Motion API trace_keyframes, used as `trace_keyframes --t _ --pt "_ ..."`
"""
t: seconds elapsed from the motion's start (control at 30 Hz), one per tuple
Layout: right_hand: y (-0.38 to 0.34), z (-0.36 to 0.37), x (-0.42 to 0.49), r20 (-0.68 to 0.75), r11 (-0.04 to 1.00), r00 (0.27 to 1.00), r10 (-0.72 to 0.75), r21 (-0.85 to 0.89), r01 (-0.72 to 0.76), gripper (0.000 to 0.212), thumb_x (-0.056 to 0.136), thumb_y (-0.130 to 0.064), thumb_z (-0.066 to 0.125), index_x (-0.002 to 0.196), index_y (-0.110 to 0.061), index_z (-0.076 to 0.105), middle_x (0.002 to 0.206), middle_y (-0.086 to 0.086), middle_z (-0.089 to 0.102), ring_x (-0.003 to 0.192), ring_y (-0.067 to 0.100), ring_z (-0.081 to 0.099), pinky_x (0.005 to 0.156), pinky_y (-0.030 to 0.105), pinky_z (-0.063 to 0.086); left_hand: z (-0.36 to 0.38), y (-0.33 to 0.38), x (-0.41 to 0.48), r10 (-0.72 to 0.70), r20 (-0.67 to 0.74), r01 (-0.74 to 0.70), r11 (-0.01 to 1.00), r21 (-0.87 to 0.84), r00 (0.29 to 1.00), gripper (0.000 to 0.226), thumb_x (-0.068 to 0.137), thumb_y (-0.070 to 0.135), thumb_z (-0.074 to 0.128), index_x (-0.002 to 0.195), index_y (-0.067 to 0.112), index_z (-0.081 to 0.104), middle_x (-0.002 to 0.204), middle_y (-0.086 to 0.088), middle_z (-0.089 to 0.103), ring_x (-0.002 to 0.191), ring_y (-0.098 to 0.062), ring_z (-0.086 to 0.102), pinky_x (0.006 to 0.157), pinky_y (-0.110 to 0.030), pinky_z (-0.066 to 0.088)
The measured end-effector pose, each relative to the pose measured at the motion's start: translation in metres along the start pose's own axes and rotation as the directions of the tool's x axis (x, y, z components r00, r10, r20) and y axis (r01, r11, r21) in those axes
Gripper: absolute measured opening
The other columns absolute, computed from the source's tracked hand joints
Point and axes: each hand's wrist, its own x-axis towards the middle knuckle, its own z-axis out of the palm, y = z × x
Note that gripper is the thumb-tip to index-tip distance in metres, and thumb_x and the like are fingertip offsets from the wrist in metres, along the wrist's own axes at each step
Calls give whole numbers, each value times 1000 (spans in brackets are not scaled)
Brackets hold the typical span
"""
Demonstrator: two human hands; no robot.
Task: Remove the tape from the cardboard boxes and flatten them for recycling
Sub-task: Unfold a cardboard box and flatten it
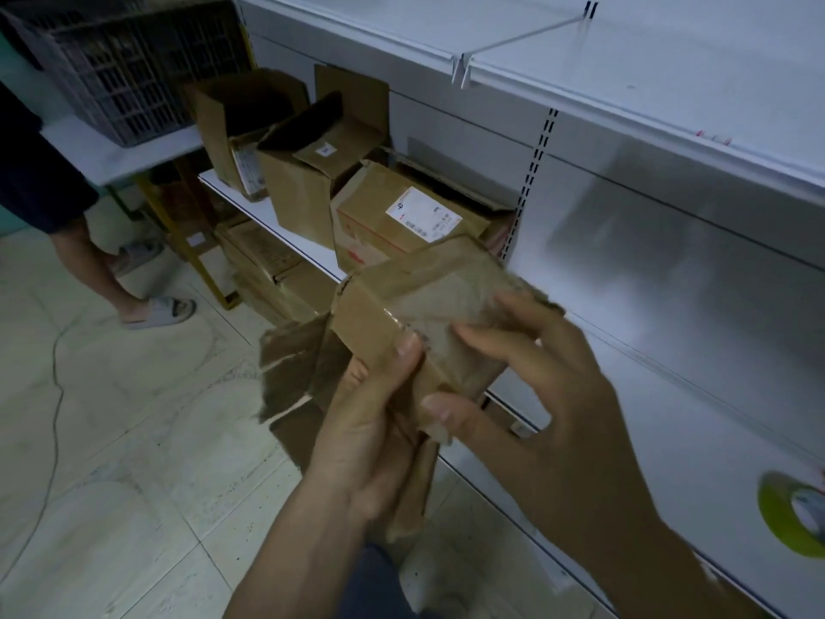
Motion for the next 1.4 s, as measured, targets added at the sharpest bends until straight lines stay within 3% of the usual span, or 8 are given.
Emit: trace_keyframes --t 0.2,0.33,0.5,0.7,0.87,1.07,1.23,1.4 --pt "23 1 6 -218 975 953 209 -28 -220 67 70 -68 62 127 -35 52 144 -7 41 133 13 34 101 31 37 -31 7 -1 39 -207 -20 996 91 977 104 16 33 95 112 11 62 101 -9 72 86 -22 70 70 -36 60" --pt "43 -8 8 183 881 948 262 356 -312 22 80 -39 61 102 -39 62 99 -27 68 96 -3 64 72 10 51 -49 3 -6 89 -181 -57 982 178 979 92 23 28 95 108 10 63 94 -8 73 80 -21 71 65 -32 59" --pt "49 -1 0 -67 959 971 230 183 -215 26 89 -25 61 115 -28 64 97 -26 66 90 -8 62 78 10 52 -64 3 -4 239 -191 -99 831 548 952 37 60 5 82 95 16 72 91 -7 75 81 -21 73 60 -26 58" --pt "36 12 -5 -338 987 938 -82 -158 29 39 91 -15 59 127 -1 54 122 14 62 112 26 61 89 40 54 -57 -17 -4 424 -269 -36 587 809 865 87 63 33 78 140 23 39 122 9 59 103 -7 61 76 -18 53" --pt "48 15 -8 -210 801 883 -420 -544 251 34 96 -22 46 121 -2 59 126 17 58 122 36 51 103 52 40 -37 -16 -10 604 -77 -138 302 943 793 88 76 52 66 149 28 22 146 16 35 125 10 38 99 -10 35" --pt "73 24 -27 -8 598 768 -640 -633 492 29 94 -17 59 122 -12 57 130 7 55 127 30 47 111 44 31 -8 7 13 512 46 -327 474 818 858 70 80 61 46 143 33 34 133 34 40 121 20 39 85 -1 41" --pt "97 16 -44 83 505 683 -725 -610 610 47 87 -18 70 131 -13 54 135 5 51 129 25 46 110 42 35 -8 45 57 319 6 -222 645 731 948 84 75 80 31 141 29 38 137 7 51 121 -5 53 102 -34 44" --pt "107 17 -52 52 514 696 -716 -636 576 46 89 -15 66 132 -13 51 138 5 47 133 25 43 111 40 33 -15 48 66 222 250 -331 513 792 942 58 75 58 59 120 22 58 120 -2 60 107 -14 62 86 -30 52"
